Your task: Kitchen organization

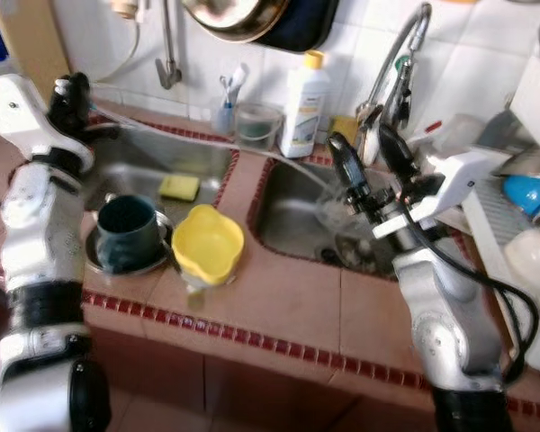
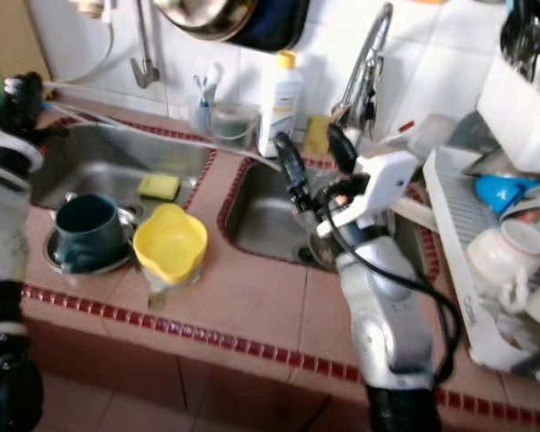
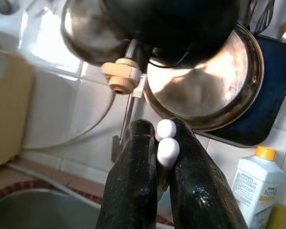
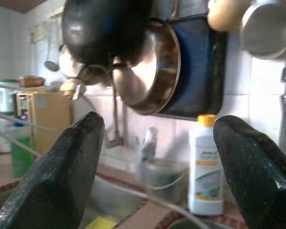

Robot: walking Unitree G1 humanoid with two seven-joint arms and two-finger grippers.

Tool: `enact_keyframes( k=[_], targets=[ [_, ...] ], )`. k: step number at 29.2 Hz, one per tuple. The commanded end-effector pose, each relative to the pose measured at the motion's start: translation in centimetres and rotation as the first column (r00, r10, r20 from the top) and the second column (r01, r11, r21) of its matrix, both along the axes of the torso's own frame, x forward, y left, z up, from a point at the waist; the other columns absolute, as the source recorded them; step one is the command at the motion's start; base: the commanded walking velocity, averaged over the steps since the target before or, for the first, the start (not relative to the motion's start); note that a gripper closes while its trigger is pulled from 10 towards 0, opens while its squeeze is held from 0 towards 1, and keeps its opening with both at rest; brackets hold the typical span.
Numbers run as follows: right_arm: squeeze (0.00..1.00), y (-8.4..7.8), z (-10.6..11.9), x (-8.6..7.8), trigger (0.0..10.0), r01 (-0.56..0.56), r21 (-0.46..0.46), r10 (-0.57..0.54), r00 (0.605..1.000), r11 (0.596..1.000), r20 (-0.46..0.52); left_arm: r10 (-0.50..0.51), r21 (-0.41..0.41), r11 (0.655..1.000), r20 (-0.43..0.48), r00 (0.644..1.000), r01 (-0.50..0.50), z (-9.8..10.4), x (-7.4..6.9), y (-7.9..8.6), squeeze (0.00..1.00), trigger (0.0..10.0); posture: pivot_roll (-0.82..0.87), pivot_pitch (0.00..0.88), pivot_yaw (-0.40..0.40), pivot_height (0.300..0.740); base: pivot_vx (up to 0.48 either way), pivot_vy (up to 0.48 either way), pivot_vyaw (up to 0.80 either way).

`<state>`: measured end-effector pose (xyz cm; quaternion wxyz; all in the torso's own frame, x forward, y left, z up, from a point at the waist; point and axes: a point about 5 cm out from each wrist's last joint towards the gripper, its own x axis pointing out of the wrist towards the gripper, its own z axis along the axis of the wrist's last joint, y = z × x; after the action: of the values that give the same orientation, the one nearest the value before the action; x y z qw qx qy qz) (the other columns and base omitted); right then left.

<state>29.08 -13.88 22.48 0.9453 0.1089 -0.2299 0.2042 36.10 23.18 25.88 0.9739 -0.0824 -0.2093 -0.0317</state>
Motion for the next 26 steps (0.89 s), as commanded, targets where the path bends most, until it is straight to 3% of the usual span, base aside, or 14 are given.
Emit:
enact_keyframes(
  k=[1, 7, 11, 12, 15, 26],
  targets=[
    [0.00, 0.6, 0.6, -0.1, 10.0, -0.023, 0.010, 0.023, 1.000, 1.000, 0.019, 0.019, 0.001, 1.000, 0.015, 1.000, -0.019, 0.7, -0.1, 0.6, 0.00, 10.0, 0.07, 0.000, -0.080, 0.740, 0.281, 0.000, 0.00],
    [0.00, 0.7, 0.3, -0.3, 10.0, -0.035, -0.007, 0.035, 0.999, 0.999, 0.002, 0.018, 0.019, 1.000, 0.008, 1.000, -0.018, 0.5, -0.1, 0.5, 0.00, 10.0, 0.07, 0.000, -0.078, 0.740, 0.047, 0.000, 0.00],
    [0.00, 0.7, 0.0, -0.5, 10.0, -0.033, -0.035, 0.032, 0.999, 0.999, -0.027, 0.027, 0.110, 0.994, -0.015, 1.000, -0.025, 0.2, 0.2, 0.4, 0.00, 10.0, 0.05, 0.000, -0.069, 0.740, 0.000, 0.000, 0.00],
    [0.00, 0.6, -0.2, -0.6, 10.0, -0.028, -0.058, 0.024, 0.998, 0.998, -0.060, 0.030, 0.168, 0.985, -0.030, 0.999, -0.025, 0.1, 0.3, 0.3, 0.00, 10.0, 0.04, 0.005, -0.066, 0.740, 0.000, 0.000, 0.00],
    [0.00, 0.6, -0.7, -0.9, 10.0, -0.025, -0.090, 0.016, 0.994, 0.996, -0.106, 0.036, 0.202, 0.979, -0.045, 0.998, -0.026, -0.1, 0.5, 0.4, 0.00, 10.0, 0.04, 0.018, -0.064, 0.740, 0.000, 0.000, 0.00],
    [0.00, 1.3, -3.5, -4.7, 10.0, -0.154, -0.215, 0.092, 0.958, 0.964, -0.271, 0.028, 0.271, 0.963, -0.070, 0.997, -0.008, -0.3, 1.3, 0.5, 0.00, 10.0, -0.01, 0.097, -0.064, 0.740, 0.000, 0.000, 0.00]
  ],
)
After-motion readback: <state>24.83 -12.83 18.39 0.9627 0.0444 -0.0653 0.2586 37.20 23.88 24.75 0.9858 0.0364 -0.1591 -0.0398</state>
